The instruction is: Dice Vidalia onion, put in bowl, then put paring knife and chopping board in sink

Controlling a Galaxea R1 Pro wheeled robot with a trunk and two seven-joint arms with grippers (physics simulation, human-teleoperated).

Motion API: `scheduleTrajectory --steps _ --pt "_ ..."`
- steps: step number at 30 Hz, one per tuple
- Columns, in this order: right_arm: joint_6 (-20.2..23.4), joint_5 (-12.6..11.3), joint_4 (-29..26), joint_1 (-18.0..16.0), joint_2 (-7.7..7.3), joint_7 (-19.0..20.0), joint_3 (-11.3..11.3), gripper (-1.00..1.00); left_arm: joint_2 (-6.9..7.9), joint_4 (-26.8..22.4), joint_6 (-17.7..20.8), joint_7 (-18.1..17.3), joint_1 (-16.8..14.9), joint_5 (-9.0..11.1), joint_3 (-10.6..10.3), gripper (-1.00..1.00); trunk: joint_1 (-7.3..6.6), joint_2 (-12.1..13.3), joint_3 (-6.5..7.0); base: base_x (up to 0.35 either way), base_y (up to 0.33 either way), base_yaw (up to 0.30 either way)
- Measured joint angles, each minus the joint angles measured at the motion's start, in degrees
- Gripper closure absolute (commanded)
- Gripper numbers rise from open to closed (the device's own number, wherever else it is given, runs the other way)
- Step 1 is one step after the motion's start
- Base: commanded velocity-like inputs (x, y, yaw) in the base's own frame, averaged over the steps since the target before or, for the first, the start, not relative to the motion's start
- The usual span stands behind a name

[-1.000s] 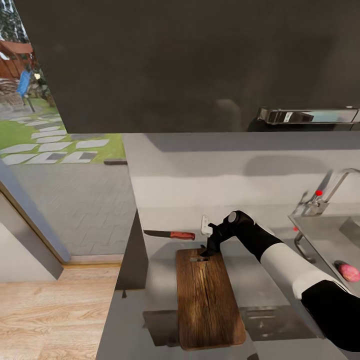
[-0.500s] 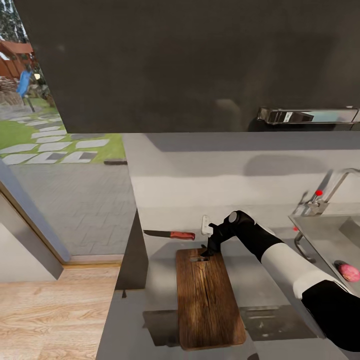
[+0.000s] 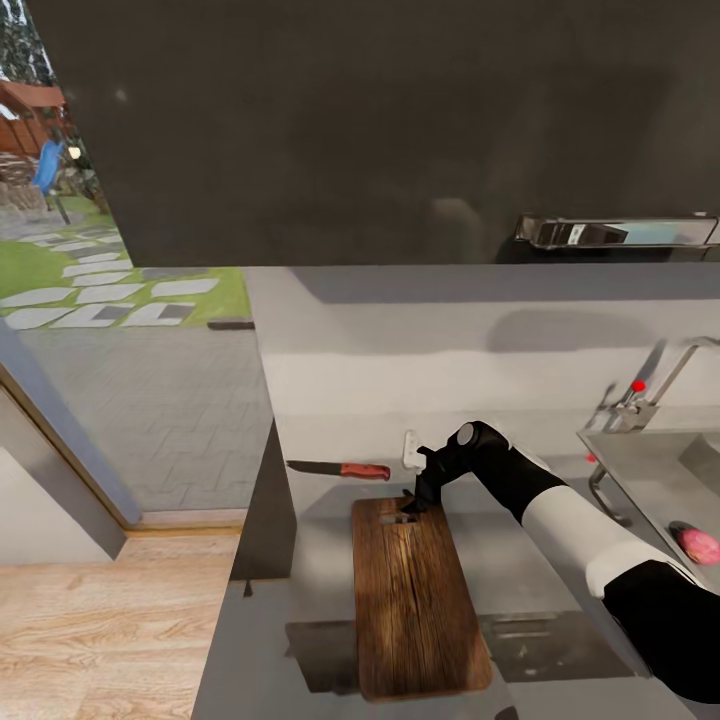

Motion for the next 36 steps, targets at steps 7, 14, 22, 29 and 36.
scheduleTrajectory --steps 7,14,22,29,36 --pt "0.0 0.0 0.0 0.0 0.02 0.0 0.0 -1.0 0.0 0.0 0.0 0.0 0.0 0.0 0.0 -1.0 0.0 0.0 0.0 0.083 0.0 0.0" --pt "0.0 0.0 0.0 0.0 0.09 0.0 0.0 -1.0 0.0 0.0 0.0 -0.1 0.0 0.0 0.0 -1.0 0.01 0.0 0.0 0.013 0.0 0.0" --pt "0.0 -0.1 0.0 0.0 0.26 0.0 0.1 -1.0 0.0 0.0 0.0 -0.1 0.0 0.0 0.0 -1.0 0.01 0.0 0.0 0.001 0.0 0.0" --pt "0.1 -0.1 0.0 0.0 0.28 0.0 0.1 -1.0 0.0 0.0 0.0 -0.2 0.0 0.0 0.0 -1.0 0.01 0.0 0.0 0.0 0.0 0.0" --pt "0.1 -0.1 0.1 0.0 0.38 0.0 0.1 -1.0 0.0 0.0 0.0 -0.2 0.0 0.0 0.0 -1.0 0.01 0.0 0.0 0.0 0.0 0.0"
